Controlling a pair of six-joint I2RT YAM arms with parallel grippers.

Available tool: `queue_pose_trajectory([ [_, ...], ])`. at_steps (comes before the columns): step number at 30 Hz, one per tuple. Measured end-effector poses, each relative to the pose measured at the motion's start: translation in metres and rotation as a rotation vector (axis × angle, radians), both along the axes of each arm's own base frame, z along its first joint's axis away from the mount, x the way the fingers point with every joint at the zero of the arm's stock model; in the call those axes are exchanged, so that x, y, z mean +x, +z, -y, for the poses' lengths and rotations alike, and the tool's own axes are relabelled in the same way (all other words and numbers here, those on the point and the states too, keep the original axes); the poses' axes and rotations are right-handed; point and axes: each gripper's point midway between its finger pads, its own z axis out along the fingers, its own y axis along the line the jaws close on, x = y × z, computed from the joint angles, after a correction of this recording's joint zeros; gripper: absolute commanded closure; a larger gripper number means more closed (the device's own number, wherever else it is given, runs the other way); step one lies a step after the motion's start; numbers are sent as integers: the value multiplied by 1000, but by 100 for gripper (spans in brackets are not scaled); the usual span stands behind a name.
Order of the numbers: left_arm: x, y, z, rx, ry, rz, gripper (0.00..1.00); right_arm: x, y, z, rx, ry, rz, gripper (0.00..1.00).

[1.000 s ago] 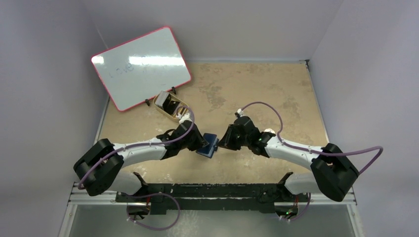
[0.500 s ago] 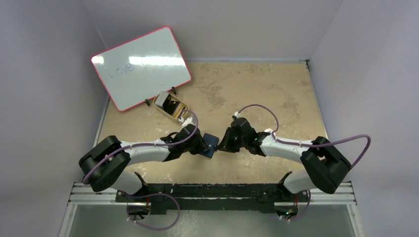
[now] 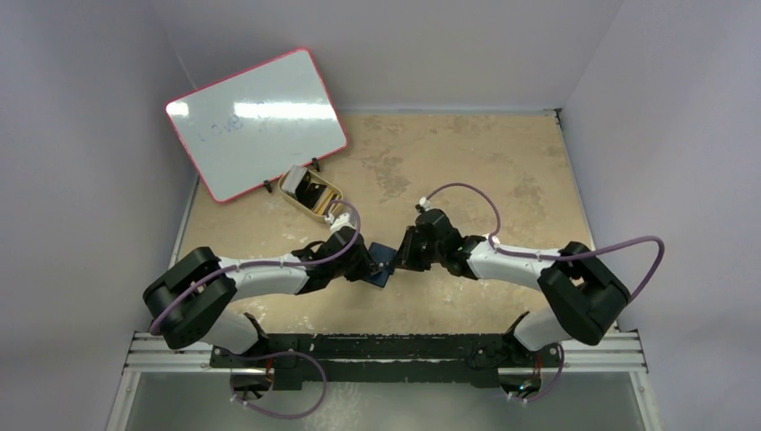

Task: Put the credit cards into the card holder
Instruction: Close the card holder at the center of the board.

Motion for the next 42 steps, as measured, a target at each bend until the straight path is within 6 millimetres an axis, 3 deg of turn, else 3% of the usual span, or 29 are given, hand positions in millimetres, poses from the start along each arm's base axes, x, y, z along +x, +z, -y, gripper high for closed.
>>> queue_pose_trajectory([
  [12, 1, 0, -1, 3, 5, 5, 100, 9, -12, -8, -33, 39, 7, 84],
  [16, -1, 3, -3, 6, 6, 6, 89, 10, -12, -9, -35, 41, 8, 85],
  [24, 9, 49, -3, -5, 15, 68, 88, 18, -12, -15, -41, 44, 14, 86],
  [35, 21, 20, -48, 91, 104, 2, 89, 20, -7, -18, -54, 70, 30, 87],
  [42, 10, 1, -53, 106, 86, -43, 88, 14, -10, -17, -81, 97, 21, 88],
])
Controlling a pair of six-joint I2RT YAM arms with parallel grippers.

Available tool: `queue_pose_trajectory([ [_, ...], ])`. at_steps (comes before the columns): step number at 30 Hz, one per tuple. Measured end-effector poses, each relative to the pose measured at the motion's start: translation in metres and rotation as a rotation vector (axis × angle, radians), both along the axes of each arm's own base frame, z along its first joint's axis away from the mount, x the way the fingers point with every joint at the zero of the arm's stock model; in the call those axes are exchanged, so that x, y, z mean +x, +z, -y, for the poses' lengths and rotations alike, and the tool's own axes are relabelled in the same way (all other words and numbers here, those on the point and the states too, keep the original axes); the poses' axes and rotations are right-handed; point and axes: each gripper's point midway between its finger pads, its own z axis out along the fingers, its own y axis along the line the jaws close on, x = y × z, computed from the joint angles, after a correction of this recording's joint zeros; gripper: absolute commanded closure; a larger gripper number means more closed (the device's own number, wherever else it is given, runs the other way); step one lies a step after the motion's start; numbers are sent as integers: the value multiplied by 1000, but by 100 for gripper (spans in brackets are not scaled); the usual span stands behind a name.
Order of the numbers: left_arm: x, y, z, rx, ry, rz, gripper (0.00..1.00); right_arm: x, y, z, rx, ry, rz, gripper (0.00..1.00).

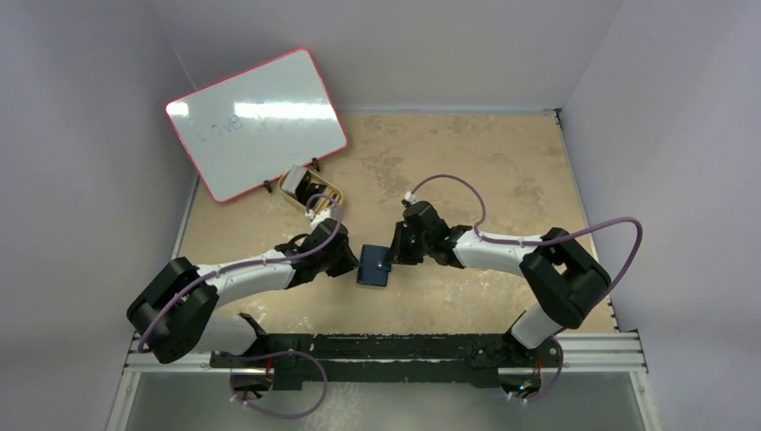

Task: Put the credit cards into the card holder
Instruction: Close the card holder at the center of the board.

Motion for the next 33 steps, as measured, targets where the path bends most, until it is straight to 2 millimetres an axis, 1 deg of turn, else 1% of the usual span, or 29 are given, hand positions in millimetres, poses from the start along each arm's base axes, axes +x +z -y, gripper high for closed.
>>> queue_pose_trajectory([
  [6, -1, -11, 4, -7, -14, -20, 89, 0, -1, -5, -5, 15, -1, 89],
  [10, 0, -10, 7, -26, -19, -12, 90, 1, 0, -9, -4, 21, 3, 89],
  [15, -1, -10, 11, -52, -24, -12, 92, -2, -1, -13, -13, 36, -4, 89],
  [20, -1, -8, 13, -65, -22, -13, 92, -2, -1, -9, -46, 38, -9, 87],
  [22, -1, -9, 13, -67, -23, -13, 92, -3, -1, -5, -68, 33, -11, 86],
  [25, -2, -10, 13, -74, -18, -13, 93, -7, 7, 5, -96, 25, -7, 84],
  [30, -1, -9, 14, -80, -17, -12, 93, -5, 25, 10, -87, 8, 35, 83],
  [33, -2, -9, 14, -83, -13, -15, 93, -5, 28, 11, -83, 4, 45, 83],
])
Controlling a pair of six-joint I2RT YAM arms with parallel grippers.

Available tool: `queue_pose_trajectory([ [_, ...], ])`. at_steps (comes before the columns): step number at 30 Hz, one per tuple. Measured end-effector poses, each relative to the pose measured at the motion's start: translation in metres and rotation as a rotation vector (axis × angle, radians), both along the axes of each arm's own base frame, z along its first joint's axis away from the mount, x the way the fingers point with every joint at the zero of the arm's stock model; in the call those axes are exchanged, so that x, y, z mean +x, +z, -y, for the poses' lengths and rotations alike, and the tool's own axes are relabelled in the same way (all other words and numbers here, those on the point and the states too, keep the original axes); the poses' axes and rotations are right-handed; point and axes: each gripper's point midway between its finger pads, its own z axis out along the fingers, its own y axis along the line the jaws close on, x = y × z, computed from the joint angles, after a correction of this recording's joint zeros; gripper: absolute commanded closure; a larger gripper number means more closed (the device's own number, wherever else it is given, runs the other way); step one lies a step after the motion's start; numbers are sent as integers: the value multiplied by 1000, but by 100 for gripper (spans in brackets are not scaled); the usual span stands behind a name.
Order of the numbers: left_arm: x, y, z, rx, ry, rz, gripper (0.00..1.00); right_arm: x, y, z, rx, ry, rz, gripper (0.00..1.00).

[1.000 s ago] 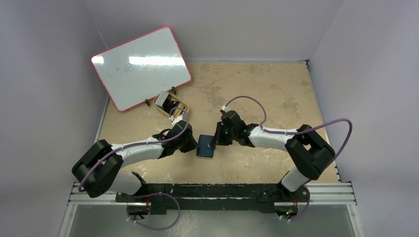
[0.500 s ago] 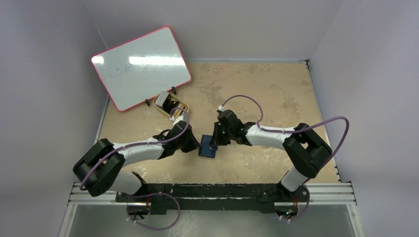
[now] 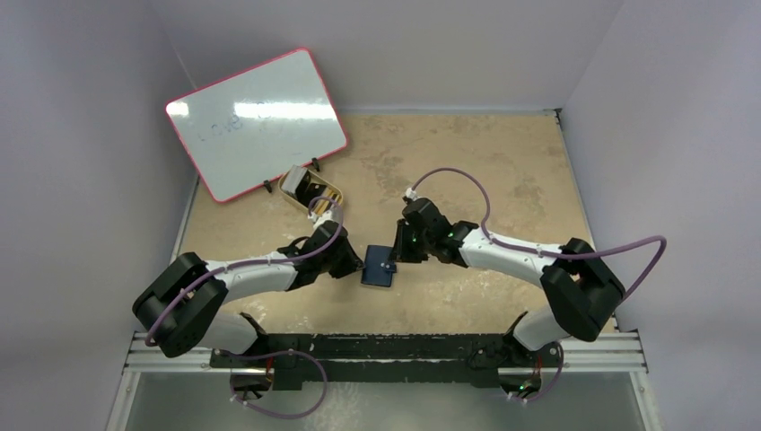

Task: Put the credit cards into the card holder
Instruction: Close the card holder at the center of the board.

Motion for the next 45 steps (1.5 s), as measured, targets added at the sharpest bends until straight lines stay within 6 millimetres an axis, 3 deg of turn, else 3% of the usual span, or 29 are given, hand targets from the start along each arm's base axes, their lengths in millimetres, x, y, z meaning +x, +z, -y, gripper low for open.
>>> queue_pose_trajectory([
  [7, -2, 0, 2, -9, 4, -6, 93, -7, -11, 7, -20, 1, -25, 85],
  [23, -5, 1, 6, -14, -7, -5, 93, -9, -29, -4, -1, 32, -62, 86],
  [45, -6, 1, 8, -17, -16, -4, 93, -2, -30, -13, 9, 33, -55, 87],
])
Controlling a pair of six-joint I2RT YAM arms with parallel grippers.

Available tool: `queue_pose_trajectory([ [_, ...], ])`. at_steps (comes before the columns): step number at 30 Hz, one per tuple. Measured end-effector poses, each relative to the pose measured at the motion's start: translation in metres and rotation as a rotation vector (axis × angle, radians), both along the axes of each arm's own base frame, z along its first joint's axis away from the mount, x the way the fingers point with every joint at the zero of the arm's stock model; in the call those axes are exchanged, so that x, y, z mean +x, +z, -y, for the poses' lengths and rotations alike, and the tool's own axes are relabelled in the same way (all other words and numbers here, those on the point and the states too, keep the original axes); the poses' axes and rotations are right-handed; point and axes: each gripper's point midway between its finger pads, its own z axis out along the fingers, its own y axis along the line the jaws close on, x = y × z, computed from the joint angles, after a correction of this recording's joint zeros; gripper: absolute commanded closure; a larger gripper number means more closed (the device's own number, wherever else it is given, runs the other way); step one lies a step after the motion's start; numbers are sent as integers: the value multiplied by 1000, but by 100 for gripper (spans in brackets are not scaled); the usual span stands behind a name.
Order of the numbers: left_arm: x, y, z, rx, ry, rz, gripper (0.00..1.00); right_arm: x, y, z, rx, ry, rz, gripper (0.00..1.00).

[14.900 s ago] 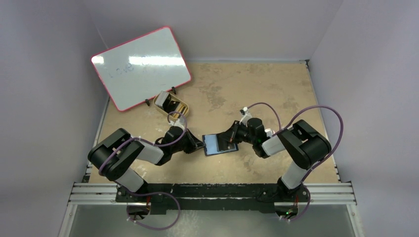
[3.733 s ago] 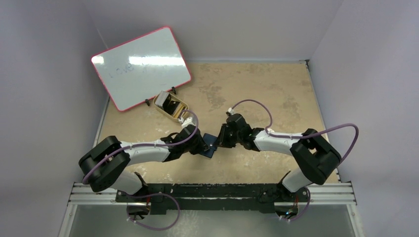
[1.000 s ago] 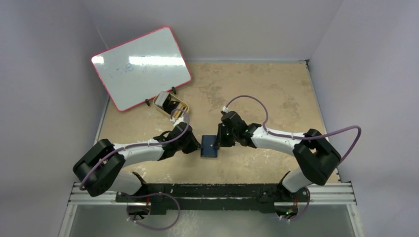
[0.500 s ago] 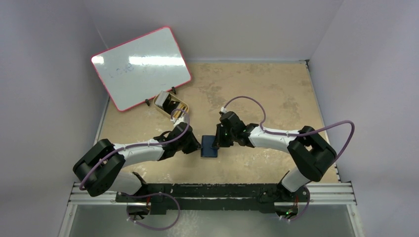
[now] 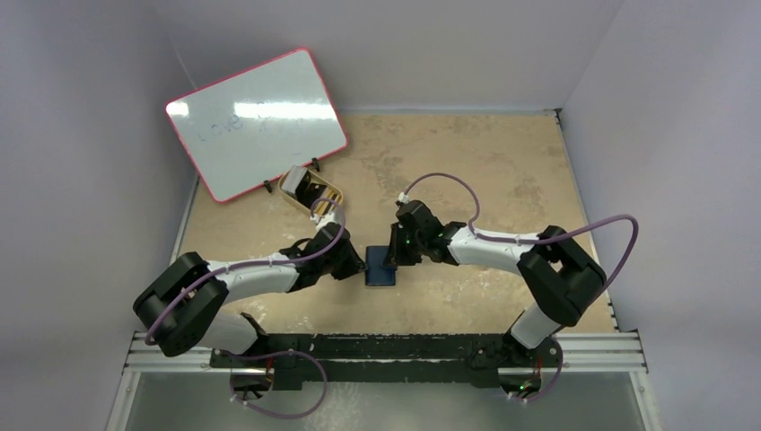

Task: Put the credit cards into the card holder
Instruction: Close the card holder at the center of the board.

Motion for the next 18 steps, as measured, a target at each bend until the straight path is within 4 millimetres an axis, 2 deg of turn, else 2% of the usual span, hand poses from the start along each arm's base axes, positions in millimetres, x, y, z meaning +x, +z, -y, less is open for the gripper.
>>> queue_pose_trajectory([
  [18, 0, 0, 0, 2, 0, 3, 94, 2, -3, 0, -99, 18, -55, 86],
])
